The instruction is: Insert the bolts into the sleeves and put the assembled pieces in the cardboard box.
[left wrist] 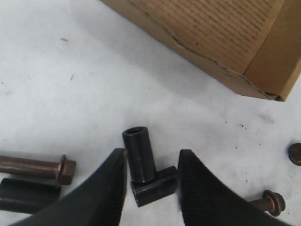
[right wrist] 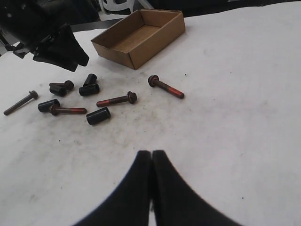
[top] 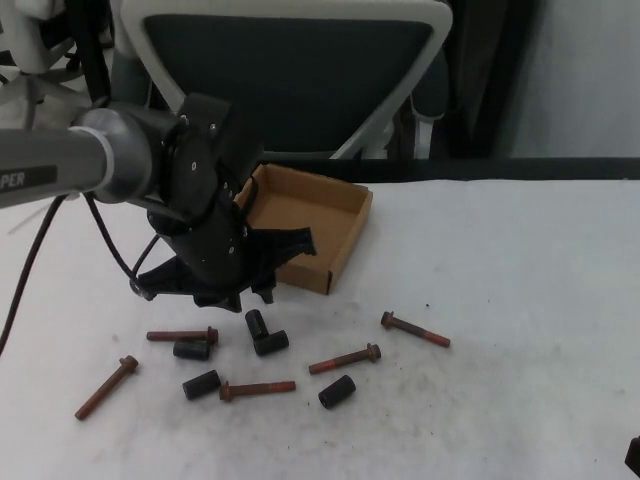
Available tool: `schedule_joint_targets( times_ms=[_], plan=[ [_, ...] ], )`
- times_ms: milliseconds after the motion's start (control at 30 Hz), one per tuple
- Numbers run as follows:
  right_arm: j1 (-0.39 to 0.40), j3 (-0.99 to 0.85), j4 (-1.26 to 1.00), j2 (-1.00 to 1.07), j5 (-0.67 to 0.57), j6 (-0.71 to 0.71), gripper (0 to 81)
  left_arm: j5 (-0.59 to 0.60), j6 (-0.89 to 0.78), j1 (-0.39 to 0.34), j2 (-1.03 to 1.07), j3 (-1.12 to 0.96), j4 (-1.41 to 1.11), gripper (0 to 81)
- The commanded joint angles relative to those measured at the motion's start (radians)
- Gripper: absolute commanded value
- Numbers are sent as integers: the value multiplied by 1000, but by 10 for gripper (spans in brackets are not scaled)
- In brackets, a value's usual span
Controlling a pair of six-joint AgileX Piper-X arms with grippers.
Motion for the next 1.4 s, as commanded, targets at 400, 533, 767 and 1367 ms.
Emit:
schedule_joint_targets(
  times_ms=[400, 533, 767, 1367],
  plan=[
    [0, -13, 2, 4, -11, -4, 8, -4, -8, -2, 133, -9, -56, 349],
    [0, -13, 2, 4, -11, -4, 8, 0, -12, -2, 142, -9, -106, 349],
    [0, -13, 2, 4, -11, -4, 8, -9, 2, -2, 146, -9, -101, 262],
    [0, -13, 24, 4, -67, -11, 2, -206, 350, -75, 123, -2, -92, 8]
  ],
)
